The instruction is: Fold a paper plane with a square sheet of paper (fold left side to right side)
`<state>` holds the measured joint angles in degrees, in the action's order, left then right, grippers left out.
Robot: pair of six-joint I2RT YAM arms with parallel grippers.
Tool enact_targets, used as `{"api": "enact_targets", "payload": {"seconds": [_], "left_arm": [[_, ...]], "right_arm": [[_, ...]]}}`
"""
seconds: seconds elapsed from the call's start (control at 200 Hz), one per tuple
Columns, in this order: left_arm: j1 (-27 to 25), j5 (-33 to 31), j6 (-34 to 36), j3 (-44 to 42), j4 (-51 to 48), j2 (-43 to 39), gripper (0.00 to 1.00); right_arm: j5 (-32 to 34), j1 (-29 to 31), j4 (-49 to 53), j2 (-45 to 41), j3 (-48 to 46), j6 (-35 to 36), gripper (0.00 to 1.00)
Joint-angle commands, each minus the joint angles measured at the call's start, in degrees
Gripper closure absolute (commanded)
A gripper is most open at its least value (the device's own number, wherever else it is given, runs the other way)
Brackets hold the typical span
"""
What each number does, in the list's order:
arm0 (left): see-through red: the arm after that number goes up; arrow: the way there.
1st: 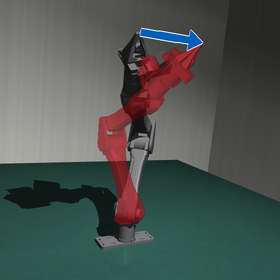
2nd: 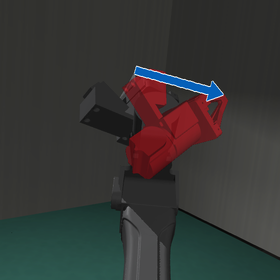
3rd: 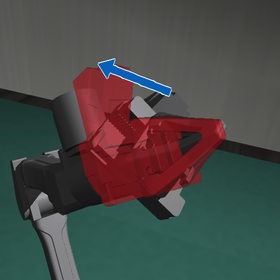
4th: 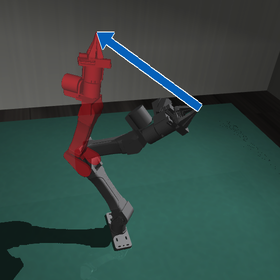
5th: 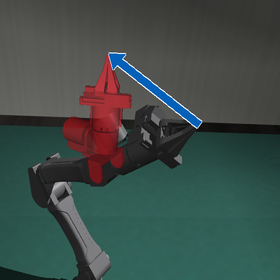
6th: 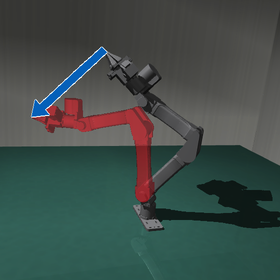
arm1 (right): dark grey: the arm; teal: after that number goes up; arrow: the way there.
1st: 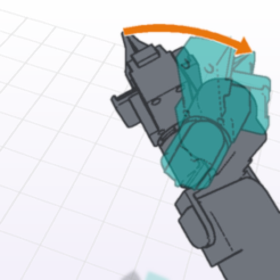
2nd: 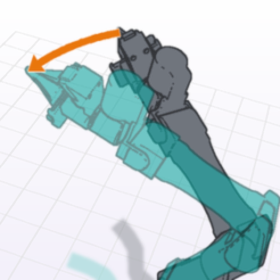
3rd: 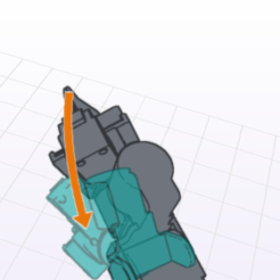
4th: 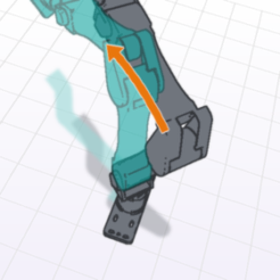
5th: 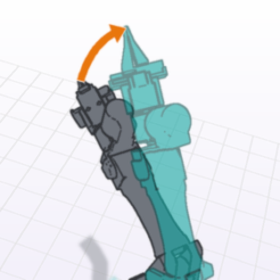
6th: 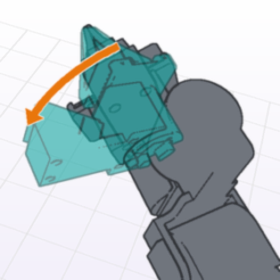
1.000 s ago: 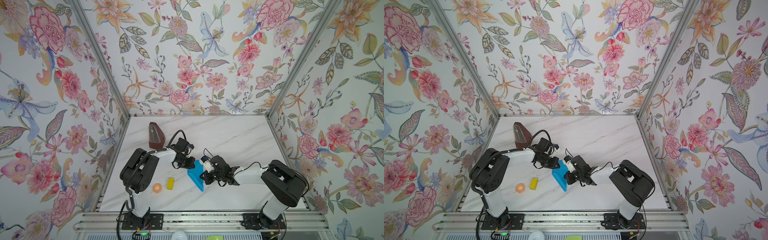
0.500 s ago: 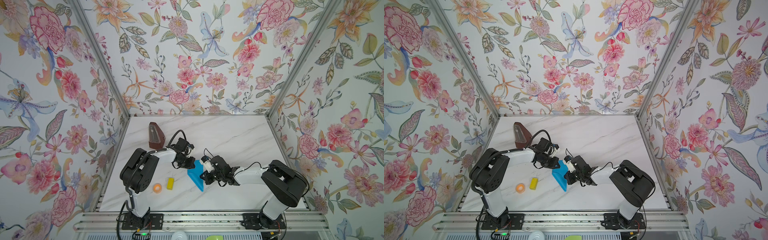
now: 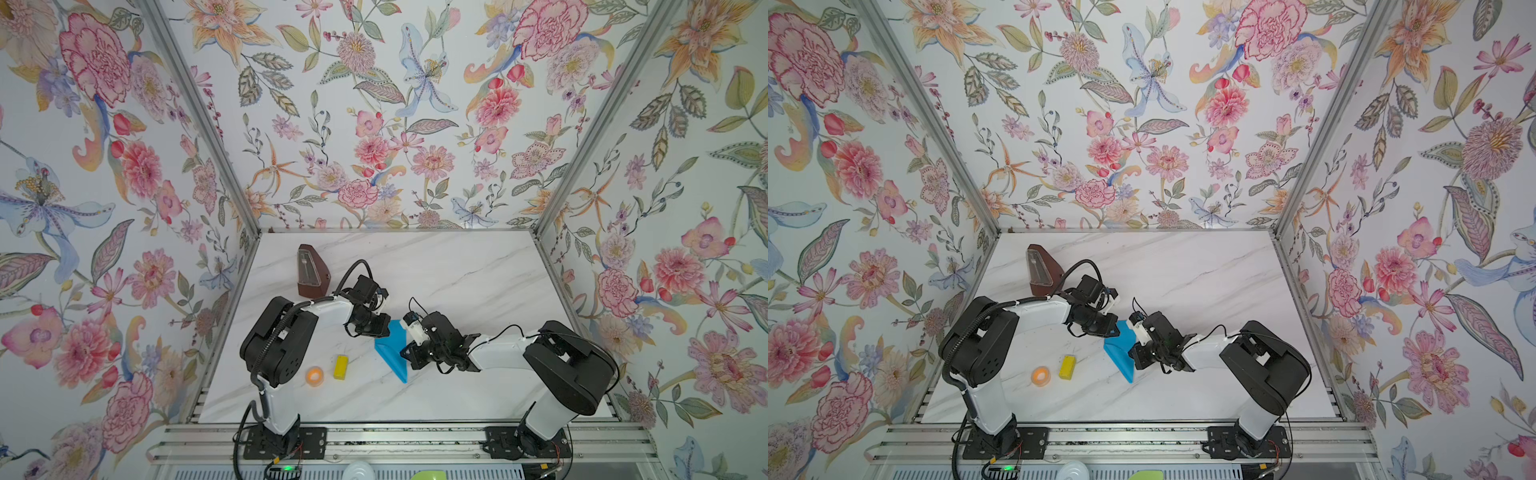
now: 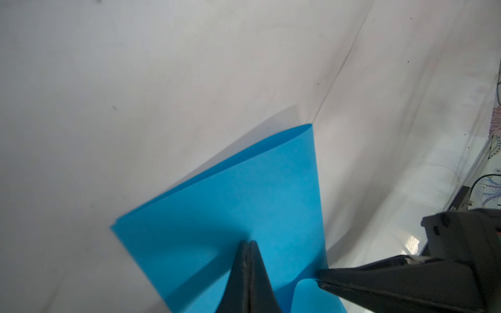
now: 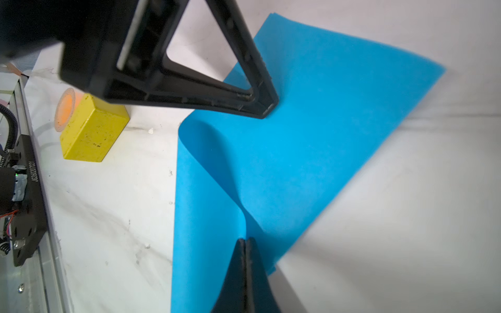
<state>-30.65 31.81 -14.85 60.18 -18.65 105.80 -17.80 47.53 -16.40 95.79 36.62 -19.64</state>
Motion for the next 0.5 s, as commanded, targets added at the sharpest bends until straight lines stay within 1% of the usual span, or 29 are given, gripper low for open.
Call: {"api": "enact_targets", "payload": {"seconds": [0.0, 0.11, 0.225, 0.355, 0.495], "left_arm": [[-0.26, -2.56, -0.91, 2.22, -4.02, -5.16, 1.00], [-1.13, -1.78, -1.90, 1.24, -4.94, -8.37, 1.00], [-3.59, -1.49, -3.50, -1.21, -4.99, -10.41, 1.00], [-6.68, -1.31, -5.97, -4.70, -3.17, -11.22, 1.00], [-8.71, -0.75, -8.20, -7.89, -0.42, -11.21, 1.00]], "right_arm": [[0.50, -0.46, 1.11, 1.41, -1.42, -0.83, 1.00], [0.15, -0.50, 0.94, 1.95, -1.12, -0.89, 1.00], [0.12, -0.51, 0.95, 2.22, -0.79, -0.95, 1.00], [0.14, -0.64, 0.94, 2.19, -0.76, -1.13, 1.00], [0.05, -0.69, 1.04, 2.13, -0.76, -1.09, 1.00]]}}
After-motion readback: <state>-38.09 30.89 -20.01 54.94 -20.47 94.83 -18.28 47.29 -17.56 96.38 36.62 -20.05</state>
